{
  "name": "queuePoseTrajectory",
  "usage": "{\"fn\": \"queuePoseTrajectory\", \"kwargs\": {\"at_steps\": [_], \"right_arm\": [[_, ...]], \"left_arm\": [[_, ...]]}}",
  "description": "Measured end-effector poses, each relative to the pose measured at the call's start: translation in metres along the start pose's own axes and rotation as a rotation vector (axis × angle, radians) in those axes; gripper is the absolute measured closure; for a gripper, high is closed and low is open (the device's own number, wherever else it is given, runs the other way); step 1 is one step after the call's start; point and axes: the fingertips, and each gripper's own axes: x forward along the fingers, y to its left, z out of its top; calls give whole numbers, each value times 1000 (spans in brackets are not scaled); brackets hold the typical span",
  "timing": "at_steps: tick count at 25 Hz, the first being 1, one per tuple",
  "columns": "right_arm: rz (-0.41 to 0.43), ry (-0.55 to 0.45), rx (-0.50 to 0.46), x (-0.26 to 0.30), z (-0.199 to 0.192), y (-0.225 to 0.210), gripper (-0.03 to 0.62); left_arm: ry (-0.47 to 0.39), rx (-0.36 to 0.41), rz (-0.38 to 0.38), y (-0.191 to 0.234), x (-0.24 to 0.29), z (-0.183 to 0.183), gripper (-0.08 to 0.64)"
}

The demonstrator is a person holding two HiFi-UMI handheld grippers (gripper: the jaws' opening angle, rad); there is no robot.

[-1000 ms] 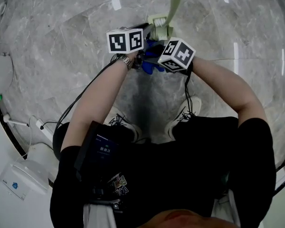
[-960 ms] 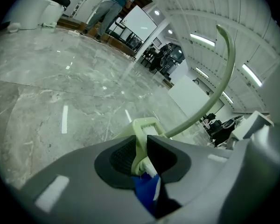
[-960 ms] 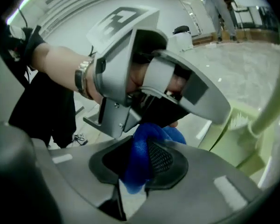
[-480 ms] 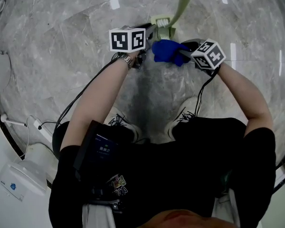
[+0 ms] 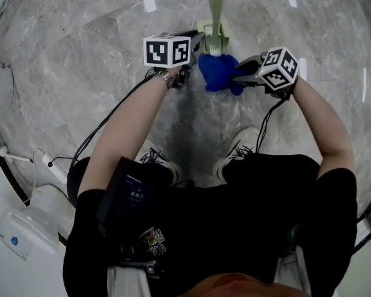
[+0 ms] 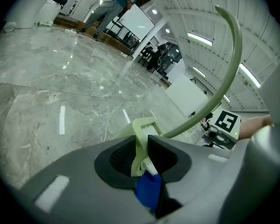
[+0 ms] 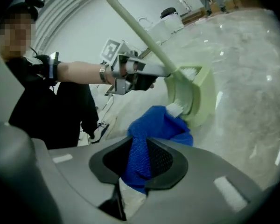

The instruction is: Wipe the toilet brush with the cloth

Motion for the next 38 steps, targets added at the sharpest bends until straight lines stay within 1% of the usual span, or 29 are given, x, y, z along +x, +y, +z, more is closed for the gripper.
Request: {"fn": "queuePoseTrajectory", "kwargs": {"at_steps": [1, 3, 5, 6, 8, 10, 12, 14, 15, 16, 18, 21, 24, 27, 30, 33, 36, 38], "right_arm": [[52, 29, 11, 2, -10, 9, 497], [131, 96, 55, -1, -32, 18, 497], [163, 128, 113, -12, -47, 15, 497], [153, 121, 136, -20, -50, 8, 497], [93, 57, 175, -42, -45, -13, 497], [8, -55, 201, -71, -29, -36, 497], [-105, -203, 236, -99, -7, -62, 497], [-248, -346, 280, -112, 10, -93, 495], [-310, -391, 297, -110, 16, -105, 495], [-353, -416, 309, -104, 23, -113, 495], [-386, -424, 308, -84, 40, -118, 495], [-370, -437, 284, -59, 67, -109, 495], [-361, -478, 270, -64, 84, -94, 497], [-308, -578, 243, -92, 104, -65, 497], [-244, -693, 183, -125, 133, -24, 497], [-206, -775, 111, -157, 162, 10, 497], [-195, -834, 41, -184, 187, 34, 497], [-211, -866, 11, -196, 195, 42, 497]], "left_arm": [[-1, -1, 0, 0, 0, 0, 462], [-3, -2, 2, 1, 0, 0, 462], [-4, -1, 3, 1, 0, 0, 462], [-3, 0, 4, 1, 0, 0, 462], [-1, 4, 5, 2, 0, 0, 462], [-1, 5, 5, 2, 0, 1, 462], [-3, 9, 5, 2, 0, 1, 462], [-1, 13, 7, 3, 0, 1, 460], [1, 13, 9, 3, 0, 1, 459], [2, 12, 10, 2, 0, 0, 457], [-1, 6, 15, 2, 0, 1, 459], [-7, 9, 22, 3, 0, 2, 460], [2, 25, 24, 3, 0, 1, 459], [7, 30, 27, 3, 0, 0, 459], [11, 42, 35, 3, 0, 0, 459], [17, 57, 44, 1, 1, 3, 457], [18, 59, 48, 1, 1, 3, 459], [16, 58, 50, 3, 0, 2, 460]]}}
